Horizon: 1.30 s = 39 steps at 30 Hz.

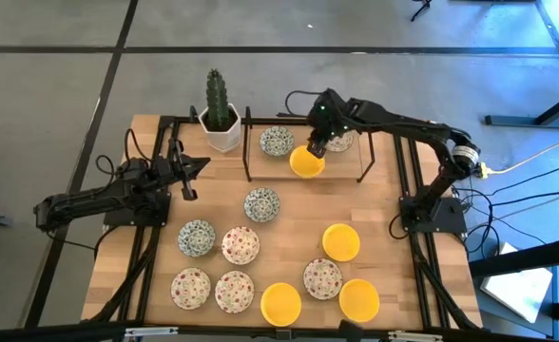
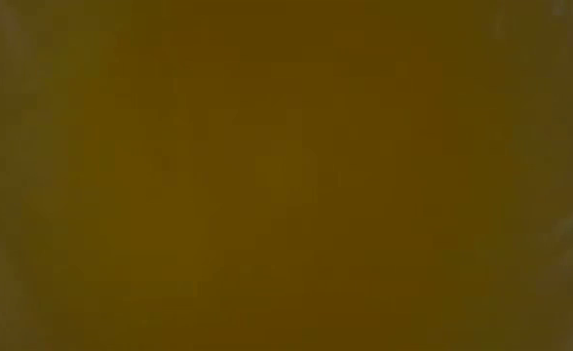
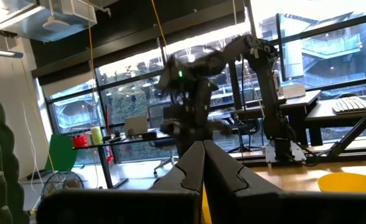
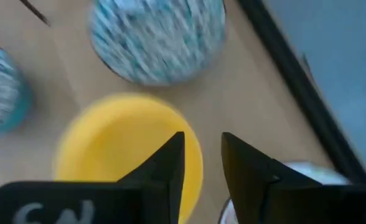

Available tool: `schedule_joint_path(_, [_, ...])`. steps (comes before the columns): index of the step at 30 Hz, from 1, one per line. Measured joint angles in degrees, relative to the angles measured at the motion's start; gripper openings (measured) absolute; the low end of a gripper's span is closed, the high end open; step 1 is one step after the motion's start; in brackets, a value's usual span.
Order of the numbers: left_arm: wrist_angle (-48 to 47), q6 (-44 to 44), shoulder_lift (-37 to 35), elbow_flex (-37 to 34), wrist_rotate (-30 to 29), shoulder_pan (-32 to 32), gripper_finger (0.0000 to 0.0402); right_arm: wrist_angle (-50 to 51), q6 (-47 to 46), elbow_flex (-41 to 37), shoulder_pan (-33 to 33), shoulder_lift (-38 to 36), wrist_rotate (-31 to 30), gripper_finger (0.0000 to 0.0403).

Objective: Pick & Place Mini bowls
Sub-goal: Stack the green printed bowl on top of the green printed bowl on the shelf

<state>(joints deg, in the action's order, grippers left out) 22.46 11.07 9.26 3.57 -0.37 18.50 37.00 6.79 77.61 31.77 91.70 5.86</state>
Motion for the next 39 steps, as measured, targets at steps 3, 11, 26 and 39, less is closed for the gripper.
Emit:
schedule_joint_path(3, [0.0,0.0,0.0,0.0,0.0,0.0,0.0005,-4.3,3.4,0.1,-4.3,-3.9,3.6,0.0095])
schedule_joint_path(11, [-0.1,1.6,0.0,0.0,-0.2,0.0,0.0003,-14.9,14.6,-0.2,-23.6,-15.4,6.5,0.0008])
schedule_joint_path(26, [-3.0,1.7,0.0,0.0,-2.8,0.0,0.0006,-32.2,8.7,-32.2,-35.8,-52.0,-2.7,0.0002])
schedule_joint_path(39, [-2.4,1.6,0.0,0.0,-3.2,0.0,0.0005,-68.0,-0.7,-69.2,-34.9,-73.7,-6.8,0.0002])
